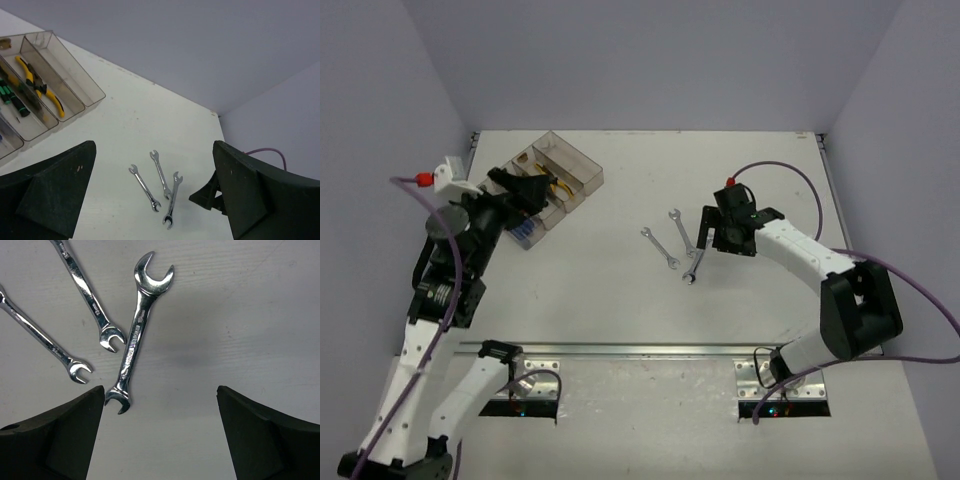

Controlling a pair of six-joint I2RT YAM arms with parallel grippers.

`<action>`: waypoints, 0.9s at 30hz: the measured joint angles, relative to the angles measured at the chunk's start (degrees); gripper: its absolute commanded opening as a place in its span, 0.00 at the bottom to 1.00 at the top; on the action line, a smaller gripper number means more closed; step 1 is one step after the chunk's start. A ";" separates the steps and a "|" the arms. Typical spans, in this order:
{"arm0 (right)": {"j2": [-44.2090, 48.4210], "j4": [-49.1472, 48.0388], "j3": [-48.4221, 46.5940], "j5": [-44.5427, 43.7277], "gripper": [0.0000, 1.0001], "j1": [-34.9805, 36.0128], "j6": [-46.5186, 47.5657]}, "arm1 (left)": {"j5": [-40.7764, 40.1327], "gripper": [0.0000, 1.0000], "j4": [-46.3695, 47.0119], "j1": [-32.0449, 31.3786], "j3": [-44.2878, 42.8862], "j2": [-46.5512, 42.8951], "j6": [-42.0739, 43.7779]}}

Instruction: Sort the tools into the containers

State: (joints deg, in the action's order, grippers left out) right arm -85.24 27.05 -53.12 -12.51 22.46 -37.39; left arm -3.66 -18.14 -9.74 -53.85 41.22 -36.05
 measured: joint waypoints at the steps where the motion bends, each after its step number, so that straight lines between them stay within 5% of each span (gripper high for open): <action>1: -0.92 -0.06 0.04 0.18 0.83 0.00 -0.59 | 0.27 1.00 -0.59 0.04 1.47 -3.76 0.33; 5: -4.44 -1.27 -0.06 0.71 0.69 0.08 -2.94 | 1.99 1.00 -4.48 0.06 3.24 -7.64 4.17; 13: -15.23 1.04 -5.95 -1.23 0.58 0.88 -6.98 | 5.58 1.00 -12.01 0.06 9.83 -7.06 11.16; 19: -23.81 3.92 -17.49 -3.96 0.55 0.94 -8.79 | 8.46 1.00 -12.28 0.06 10.89 -8.55 12.77; 27: -28.20 6.44 -19.57 -5.14 0.51 1.07 -11.37 | 10.12 1.00 -10.96 0.06 11.24 -12.16 13.40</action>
State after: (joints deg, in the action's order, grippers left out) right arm -113.45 33.48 -72.69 -17.65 23.53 -48.76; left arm 6.46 -29.10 -9.67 -42.61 29.06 -22.65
